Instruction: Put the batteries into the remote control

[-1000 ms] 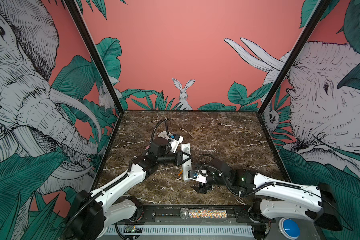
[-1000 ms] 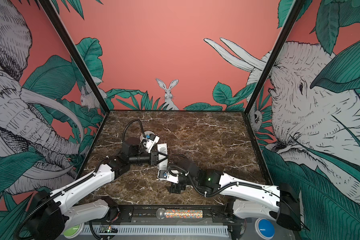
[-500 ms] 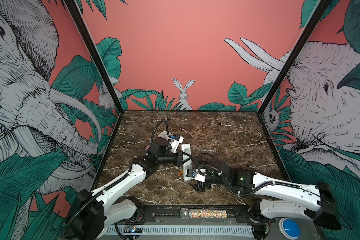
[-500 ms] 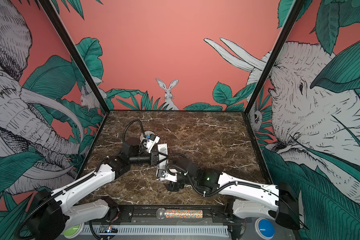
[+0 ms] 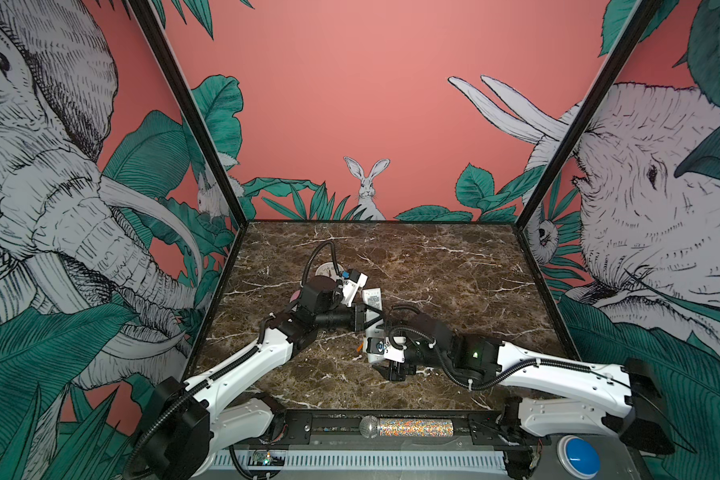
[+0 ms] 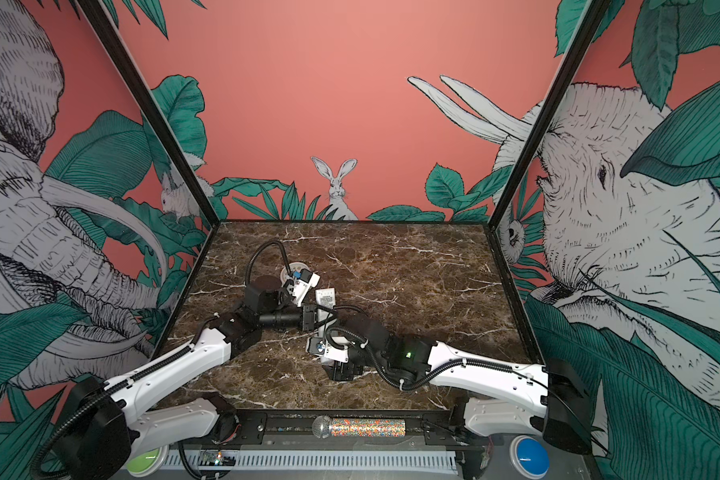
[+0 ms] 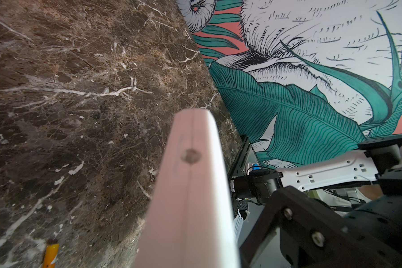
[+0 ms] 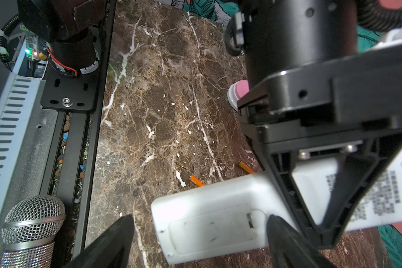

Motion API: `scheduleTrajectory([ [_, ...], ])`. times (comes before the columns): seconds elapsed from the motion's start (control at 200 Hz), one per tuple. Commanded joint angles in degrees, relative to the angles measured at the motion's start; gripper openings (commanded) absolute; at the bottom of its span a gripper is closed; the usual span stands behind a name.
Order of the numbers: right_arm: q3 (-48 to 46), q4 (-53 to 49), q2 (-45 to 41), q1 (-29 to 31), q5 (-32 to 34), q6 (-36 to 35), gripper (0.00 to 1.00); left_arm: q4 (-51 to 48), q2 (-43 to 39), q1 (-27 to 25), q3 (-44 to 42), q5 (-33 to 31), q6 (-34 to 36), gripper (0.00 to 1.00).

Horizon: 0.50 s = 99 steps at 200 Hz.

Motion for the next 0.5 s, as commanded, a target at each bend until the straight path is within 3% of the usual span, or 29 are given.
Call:
scheduleTrajectory([
  [0.0, 1.0, 1.8, 0.4, 0.4, -0.9, -0.2, 0.91, 2.4, -0.6, 0.1, -0.4, 0.9, -0.6, 0.00],
  [0.49, 1.5, 0.7, 3.2, 0.4, -1.5, 0.4, 0.90, 3.2, -0.8, 0.1, -0.5, 1.3, -0.7, 0.00],
])
